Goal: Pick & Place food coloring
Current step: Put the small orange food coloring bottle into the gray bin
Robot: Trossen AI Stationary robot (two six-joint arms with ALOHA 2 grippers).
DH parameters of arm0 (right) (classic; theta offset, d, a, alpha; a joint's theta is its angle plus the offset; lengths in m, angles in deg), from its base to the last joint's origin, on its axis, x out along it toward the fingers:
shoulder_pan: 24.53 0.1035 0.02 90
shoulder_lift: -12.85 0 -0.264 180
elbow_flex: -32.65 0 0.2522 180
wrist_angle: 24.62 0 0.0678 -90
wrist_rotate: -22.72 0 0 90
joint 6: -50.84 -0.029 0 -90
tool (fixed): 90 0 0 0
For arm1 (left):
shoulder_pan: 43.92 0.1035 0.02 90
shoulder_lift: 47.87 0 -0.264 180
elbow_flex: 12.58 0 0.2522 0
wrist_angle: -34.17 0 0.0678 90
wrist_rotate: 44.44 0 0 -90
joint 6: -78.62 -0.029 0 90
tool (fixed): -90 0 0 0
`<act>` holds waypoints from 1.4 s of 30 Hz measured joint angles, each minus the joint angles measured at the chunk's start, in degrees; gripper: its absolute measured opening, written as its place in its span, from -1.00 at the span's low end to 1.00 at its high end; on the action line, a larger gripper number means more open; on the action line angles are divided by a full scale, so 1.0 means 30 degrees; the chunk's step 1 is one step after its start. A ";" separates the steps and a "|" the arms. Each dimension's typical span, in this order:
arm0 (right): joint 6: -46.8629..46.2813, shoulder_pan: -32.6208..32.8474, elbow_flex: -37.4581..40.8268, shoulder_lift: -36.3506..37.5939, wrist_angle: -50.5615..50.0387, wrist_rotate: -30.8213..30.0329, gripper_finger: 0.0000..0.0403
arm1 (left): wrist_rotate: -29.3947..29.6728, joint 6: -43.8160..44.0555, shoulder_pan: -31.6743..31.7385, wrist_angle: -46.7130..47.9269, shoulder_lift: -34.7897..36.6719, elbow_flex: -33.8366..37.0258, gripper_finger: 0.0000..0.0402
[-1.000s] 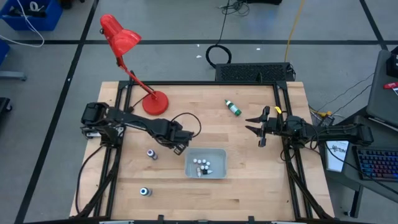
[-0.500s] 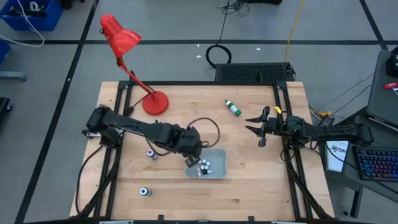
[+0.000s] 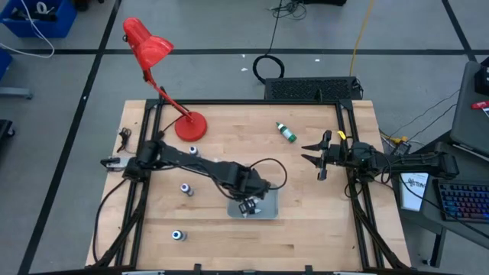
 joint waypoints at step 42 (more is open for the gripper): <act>0.0000 -0.0004 0.0000 0.0001 0.0006 0.0002 -0.42 | -0.1432 0.0052 0.0560 -0.5368 -0.0221 0.3679 -0.26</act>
